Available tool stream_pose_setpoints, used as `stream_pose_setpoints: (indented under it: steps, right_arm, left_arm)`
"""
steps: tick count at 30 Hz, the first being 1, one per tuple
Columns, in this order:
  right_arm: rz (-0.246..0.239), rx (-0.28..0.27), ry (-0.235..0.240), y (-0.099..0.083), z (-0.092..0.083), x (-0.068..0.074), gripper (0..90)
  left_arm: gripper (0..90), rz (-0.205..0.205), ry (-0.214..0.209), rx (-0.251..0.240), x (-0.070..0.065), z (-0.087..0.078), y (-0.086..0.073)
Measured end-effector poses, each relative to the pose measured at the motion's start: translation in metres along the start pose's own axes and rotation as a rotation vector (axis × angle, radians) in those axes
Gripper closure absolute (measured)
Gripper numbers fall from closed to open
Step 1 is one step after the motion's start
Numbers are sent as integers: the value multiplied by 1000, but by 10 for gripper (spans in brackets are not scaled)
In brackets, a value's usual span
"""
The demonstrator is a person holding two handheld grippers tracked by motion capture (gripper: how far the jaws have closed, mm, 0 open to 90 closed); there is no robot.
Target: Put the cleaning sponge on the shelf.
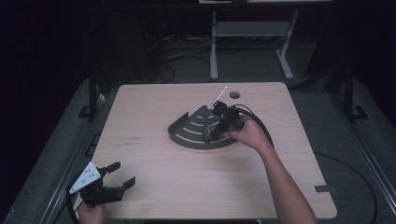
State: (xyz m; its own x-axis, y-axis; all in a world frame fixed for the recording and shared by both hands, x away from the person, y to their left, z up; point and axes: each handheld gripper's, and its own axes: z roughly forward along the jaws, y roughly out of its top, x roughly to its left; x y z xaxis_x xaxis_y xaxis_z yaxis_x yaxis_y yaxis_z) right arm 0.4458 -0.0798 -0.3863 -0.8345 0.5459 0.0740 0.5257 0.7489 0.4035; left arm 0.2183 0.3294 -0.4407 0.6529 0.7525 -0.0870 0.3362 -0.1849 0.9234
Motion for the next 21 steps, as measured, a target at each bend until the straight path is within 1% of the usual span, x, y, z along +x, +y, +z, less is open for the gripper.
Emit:
stream_pose_setpoints:
  steps: [6, 14, 15, 17, 21]
  right_arm:
    - [-20, -2, -13, -6, -5, 6, 201]
    - [-21, -8, -16, -13, -10, 11, 198]
    - [-27, -9, -16, -14, -10, 11, 198]
    - [-18, -9, -11, -16, -11, 12, 196]
    - [-22, -17, -9, -21, -13, 13, 196]
  left_arm:
    - [133, 0, 1, -2, -1, 0, 0]
    - [133, -1, 0, -2, -1, 0, 0]
    - [133, -2, 0, -2, -1, 0, 0]
    - [133, -2, -1, -3, -1, 0, 0]
    - [133, -1, -1, -1, -1, 1, 0]
